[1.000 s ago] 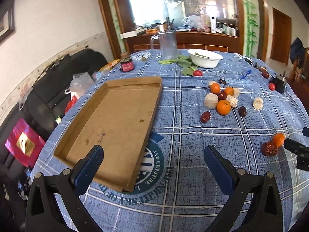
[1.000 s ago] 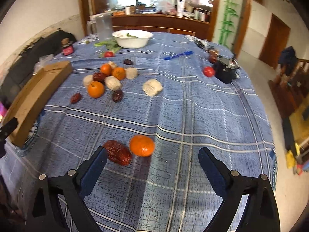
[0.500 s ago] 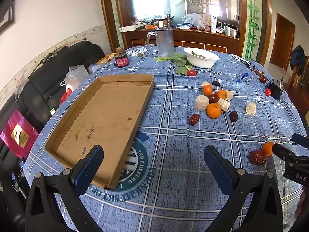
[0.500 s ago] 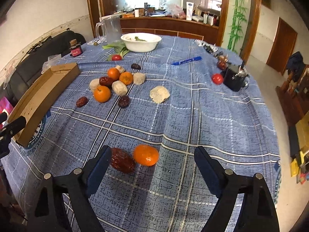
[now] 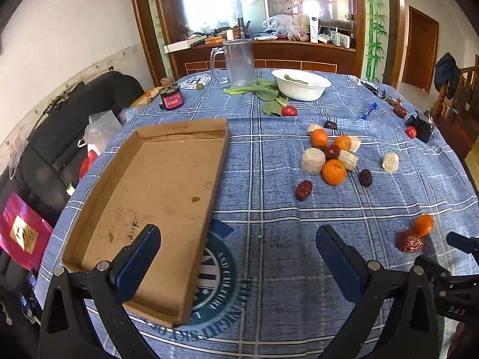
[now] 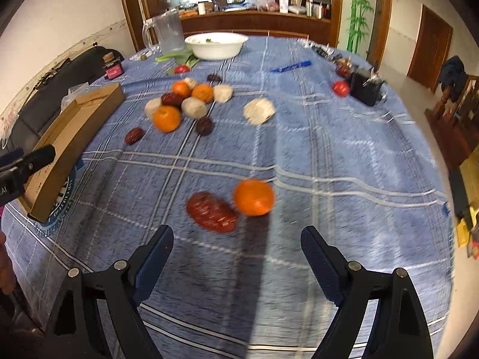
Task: Organize fruits
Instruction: 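Close the right gripper on the large red date and lift it, then grasp the tangerine with the left gripper while the right gripper holds the date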
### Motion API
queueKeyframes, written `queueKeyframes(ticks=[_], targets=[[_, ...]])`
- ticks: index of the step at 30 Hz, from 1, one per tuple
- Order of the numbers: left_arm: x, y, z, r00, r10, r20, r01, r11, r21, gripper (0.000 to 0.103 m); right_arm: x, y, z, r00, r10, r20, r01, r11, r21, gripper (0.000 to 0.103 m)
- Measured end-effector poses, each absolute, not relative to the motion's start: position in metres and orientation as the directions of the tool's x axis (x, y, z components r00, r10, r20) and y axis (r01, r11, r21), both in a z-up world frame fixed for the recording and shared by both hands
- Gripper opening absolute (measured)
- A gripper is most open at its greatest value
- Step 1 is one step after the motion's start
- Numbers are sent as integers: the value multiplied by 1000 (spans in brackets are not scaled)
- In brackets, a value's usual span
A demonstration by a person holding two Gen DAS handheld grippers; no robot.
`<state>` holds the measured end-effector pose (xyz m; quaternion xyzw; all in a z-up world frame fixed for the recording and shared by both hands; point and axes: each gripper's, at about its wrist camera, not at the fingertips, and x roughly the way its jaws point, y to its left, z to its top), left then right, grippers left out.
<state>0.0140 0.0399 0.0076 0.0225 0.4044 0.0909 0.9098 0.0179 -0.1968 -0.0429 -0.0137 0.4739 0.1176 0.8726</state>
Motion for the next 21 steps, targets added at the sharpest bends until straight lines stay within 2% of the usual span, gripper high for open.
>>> queueKeyframes(ticks=[7, 10, 11, 16, 21], targets=[[15, 59, 3, 635, 188, -749, -142, 982, 126, 103, 33, -178, -64, 492, 182, -852, -190, 977, 99, 74], [15, 62, 1, 626, 178, -759, -129, 984, 124, 103, 39, -178, -62, 503, 187, -844, -181, 977, 110, 60], [16, 63, 0, 622, 170, -764, -123, 985, 120, 103, 39, -178, -61, 503, 190, -843, -183, 977, 111, 50], [21, 54, -1, 618, 141, -773, -89, 990, 109, 103, 33, -180, -60, 503, 196, -842, -190, 975, 113, 48], [31, 17, -3, 606, 50, -794, 23, 997, 80, 103, 13, -199, -48, 534, 191, -823, -169, 979, 118, 48]])
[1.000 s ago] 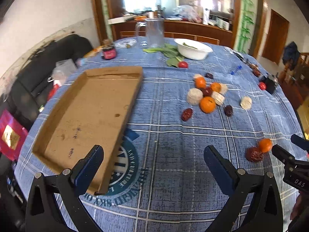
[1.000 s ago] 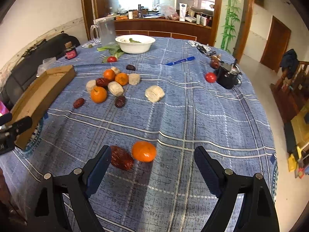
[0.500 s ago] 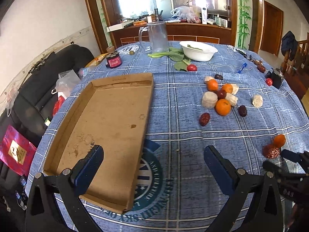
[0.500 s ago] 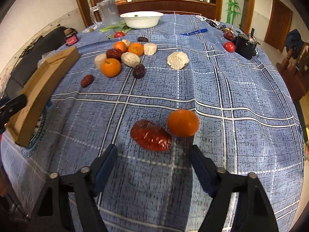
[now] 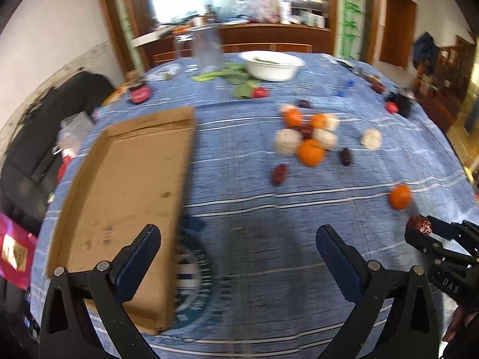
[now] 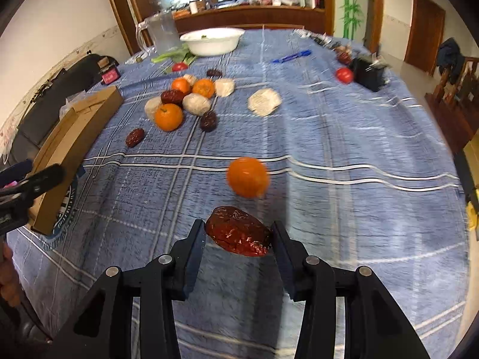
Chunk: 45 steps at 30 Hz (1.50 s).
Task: Organize fruits
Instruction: 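Grasp the tangerine with the left gripper while the right gripper holds the date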
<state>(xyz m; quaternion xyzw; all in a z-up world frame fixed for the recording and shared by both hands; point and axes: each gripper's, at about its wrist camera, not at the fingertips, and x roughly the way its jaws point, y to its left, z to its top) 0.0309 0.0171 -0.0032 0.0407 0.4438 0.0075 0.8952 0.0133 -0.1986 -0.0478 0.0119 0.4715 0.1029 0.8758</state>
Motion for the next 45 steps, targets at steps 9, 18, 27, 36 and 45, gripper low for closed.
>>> queueKeyframes(ticks=[9, 18, 27, 36, 45], targets=[[59, -85, -20, 500, -128, -857, 249, 968, 1, 103, -16, -251, -40, 569, 100, -817, -83, 995, 64, 48], [80, -131, -43, 450, -161, -878, 248, 968, -50, 103, -29, -284, -45, 575, 123, -809, -57, 992, 111, 48], [93, -146, -59, 424, -163, -891, 264, 963, -51, 30, -33, -292, -46, 581, 146, -801, -58, 989, 138, 49], [78, -110, -46, 402, -229, -886, 229, 963, -145, 31, -34, -285, -42, 596, 143, -790, -77, 990, 121, 49], [52, -40, -18, 460, -244, -854, 146, 969, -198, 31, -18, -244, -33, 592, 179, -786, -145, 983, 114, 49]])
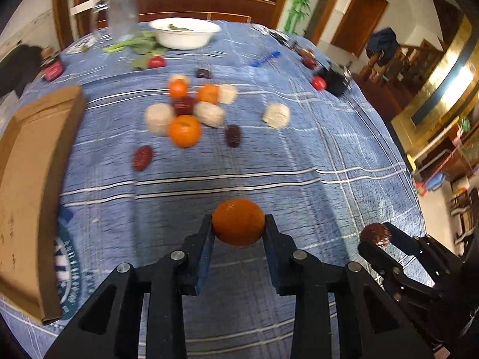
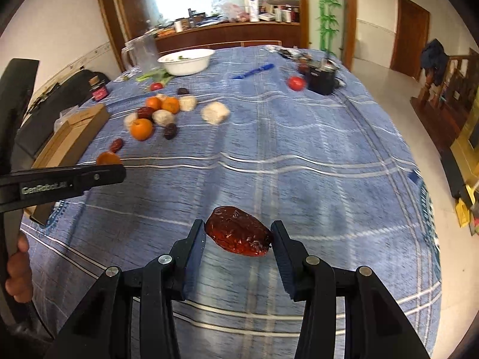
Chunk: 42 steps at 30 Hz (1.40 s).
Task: Organize fruits
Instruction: 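Grasp the tangerine with the left gripper while the right gripper holds the date, then carry the date and tangerine over the cardboard tray with both grippers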
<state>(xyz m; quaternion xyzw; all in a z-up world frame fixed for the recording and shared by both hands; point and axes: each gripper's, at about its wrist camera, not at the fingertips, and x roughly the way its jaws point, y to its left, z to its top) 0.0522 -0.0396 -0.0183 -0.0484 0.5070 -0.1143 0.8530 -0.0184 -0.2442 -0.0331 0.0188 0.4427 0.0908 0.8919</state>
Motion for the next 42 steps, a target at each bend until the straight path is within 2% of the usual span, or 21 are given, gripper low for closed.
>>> queueKeyframes(ticks=[15, 24, 30, 42], targets=[[21, 114, 11, 583, -104, -806, -76, 981, -181, 31, 9, -89, -12, 536, 324, -780, -406, 908, 99, 49], [6, 212, -5, 563, 30, -826, -269, 951, -150, 31, 27, 21, 1, 485, 419, -768, -587, 806, 69, 49], [-2, 263, -23, 518, 105, -849, -364, 925, -108, 31, 34, 89, -11, 419, 467, -779, -680, 729, 71, 49], [6, 272, -45, 473, 175, -863, -344, 939, 2, 32, 48, 125, -50, 337, 428, -838, -696, 713, 85, 50]])
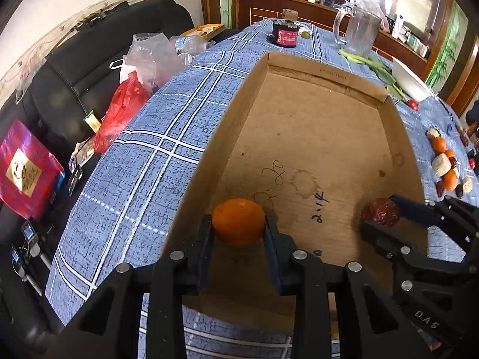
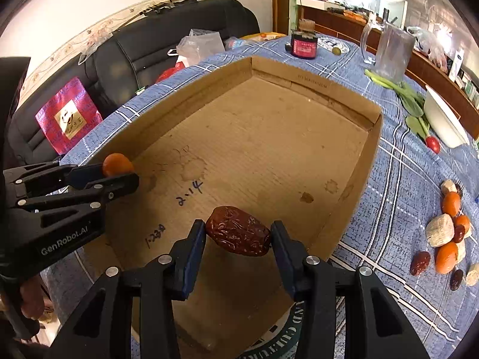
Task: Organize fruits
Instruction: 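Carry the date and tangerine over the cardboard tray with both grippers, then open the right gripper to drop the date while the left releases the tangerine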
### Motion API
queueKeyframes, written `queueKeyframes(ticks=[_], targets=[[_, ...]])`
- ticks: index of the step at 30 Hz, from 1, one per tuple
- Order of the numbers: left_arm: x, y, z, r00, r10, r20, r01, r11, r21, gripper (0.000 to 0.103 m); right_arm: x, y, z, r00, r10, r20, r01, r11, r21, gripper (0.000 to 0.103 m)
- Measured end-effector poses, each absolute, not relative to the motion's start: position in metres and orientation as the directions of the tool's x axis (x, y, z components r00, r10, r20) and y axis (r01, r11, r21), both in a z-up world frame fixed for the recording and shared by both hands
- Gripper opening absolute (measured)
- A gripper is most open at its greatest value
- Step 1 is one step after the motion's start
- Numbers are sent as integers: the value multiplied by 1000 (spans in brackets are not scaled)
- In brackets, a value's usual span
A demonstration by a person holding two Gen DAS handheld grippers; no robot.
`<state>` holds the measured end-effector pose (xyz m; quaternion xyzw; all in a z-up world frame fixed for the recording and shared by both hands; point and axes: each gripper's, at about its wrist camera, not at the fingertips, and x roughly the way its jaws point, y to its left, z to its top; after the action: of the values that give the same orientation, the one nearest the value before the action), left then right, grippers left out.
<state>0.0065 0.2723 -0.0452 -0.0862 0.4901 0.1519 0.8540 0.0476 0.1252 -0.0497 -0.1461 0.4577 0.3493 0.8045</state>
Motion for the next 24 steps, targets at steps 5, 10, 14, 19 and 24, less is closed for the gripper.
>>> queueKeyframes(ticks=[5, 10, 14, 19, 24], targets=[[9, 272, -50, 455, 190, -870, -339, 940, 29, 32, 48, 127, -51, 350, 416, -839, -698, 713, 63, 50], [5, 271, -47, 461, 213, -862, -344, 938, 47, 41, 46, 127, -50, 352, 411, -841, -702, 710, 54, 50], [1, 267, -42, 468, 228, -854, -345, 937, 61, 45, 44, 125, -49, 357, 407, -841, -705, 708, 44, 59], [-7, 263, -36, 470, 258, -844, -362, 929, 82, 49, 36, 117, -43, 377, 415, -828, -714, 699, 25, 59], [-18, 257, -27, 481, 297, -825, -377, 919, 110, 54, 27, 101, -29, 387, 437, -812, -714, 699, 36, 59]])
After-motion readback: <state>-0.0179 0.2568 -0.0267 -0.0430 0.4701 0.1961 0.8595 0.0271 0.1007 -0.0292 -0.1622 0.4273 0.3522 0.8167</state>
